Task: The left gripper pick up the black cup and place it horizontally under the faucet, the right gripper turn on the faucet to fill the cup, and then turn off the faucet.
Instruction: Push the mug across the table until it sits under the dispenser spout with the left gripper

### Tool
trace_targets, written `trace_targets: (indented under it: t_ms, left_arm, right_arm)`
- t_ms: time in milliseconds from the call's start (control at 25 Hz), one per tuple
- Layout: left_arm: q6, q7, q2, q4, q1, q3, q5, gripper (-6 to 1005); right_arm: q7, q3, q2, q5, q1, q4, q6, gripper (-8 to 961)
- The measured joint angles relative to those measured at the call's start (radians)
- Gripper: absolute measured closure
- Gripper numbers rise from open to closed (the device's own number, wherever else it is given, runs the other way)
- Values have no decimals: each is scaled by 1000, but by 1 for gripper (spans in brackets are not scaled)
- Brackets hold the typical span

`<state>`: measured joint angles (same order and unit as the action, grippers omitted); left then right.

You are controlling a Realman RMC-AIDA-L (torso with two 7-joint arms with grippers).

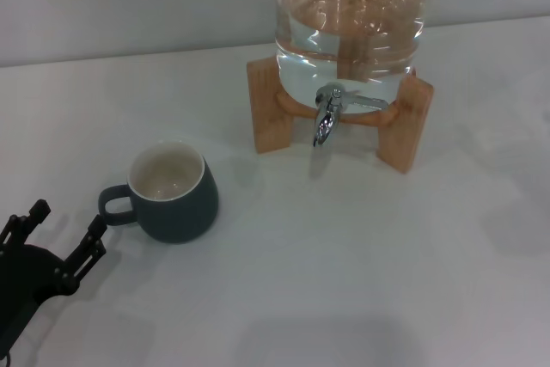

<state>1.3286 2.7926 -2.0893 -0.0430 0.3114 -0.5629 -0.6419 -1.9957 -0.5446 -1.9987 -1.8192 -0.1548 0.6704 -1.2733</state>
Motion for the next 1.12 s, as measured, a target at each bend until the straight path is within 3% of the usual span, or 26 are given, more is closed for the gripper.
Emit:
trace_targets:
  t_ms: [1120]
  left_arm:
    - [-71, -2, 0, -38, 4, -8, -14, 167]
  right_arm:
    - [0, 0, 0, 0, 8, 8, -5, 99]
